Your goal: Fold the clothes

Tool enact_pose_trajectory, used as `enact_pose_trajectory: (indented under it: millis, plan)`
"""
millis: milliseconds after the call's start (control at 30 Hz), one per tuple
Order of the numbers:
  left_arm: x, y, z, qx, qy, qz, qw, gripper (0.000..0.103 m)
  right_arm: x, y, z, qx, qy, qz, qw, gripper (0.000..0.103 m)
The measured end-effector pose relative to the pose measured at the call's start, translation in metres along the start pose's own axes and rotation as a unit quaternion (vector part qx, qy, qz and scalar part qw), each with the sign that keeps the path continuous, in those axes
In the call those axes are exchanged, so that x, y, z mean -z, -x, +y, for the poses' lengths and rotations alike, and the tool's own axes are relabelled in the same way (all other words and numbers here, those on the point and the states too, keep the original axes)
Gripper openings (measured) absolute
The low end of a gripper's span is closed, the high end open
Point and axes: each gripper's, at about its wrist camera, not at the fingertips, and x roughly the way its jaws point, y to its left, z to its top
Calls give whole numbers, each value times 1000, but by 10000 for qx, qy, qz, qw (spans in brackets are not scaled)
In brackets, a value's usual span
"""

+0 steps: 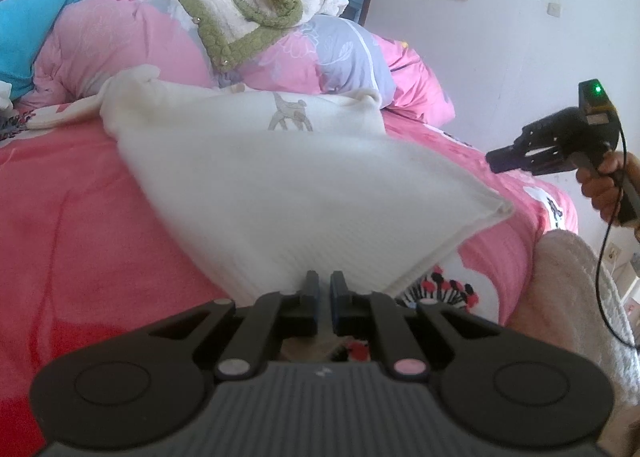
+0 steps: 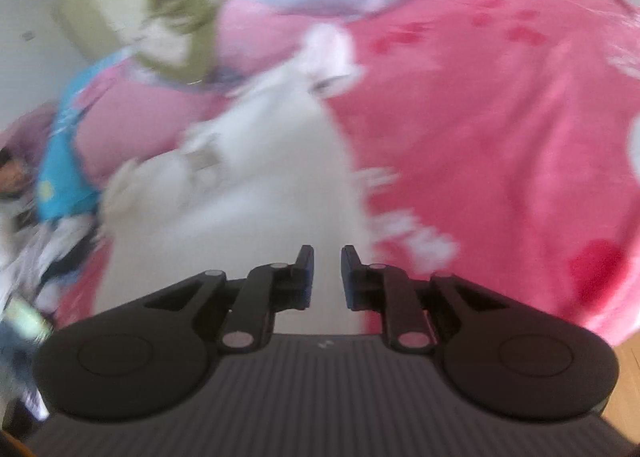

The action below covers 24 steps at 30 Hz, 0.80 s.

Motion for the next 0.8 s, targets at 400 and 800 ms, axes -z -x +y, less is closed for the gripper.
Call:
enact_pose_trajectory:
  millis: [400, 800]
  plan:
    - [1, 4, 0, 118, -9, -36, 9999, 19, 33, 25, 32, -68, 697, 184, 9974, 27]
    - [2, 5, -3, 171, -82, -68, 9998, 29, 55, -9, 44, 327, 1511, 356, 9873, 33]
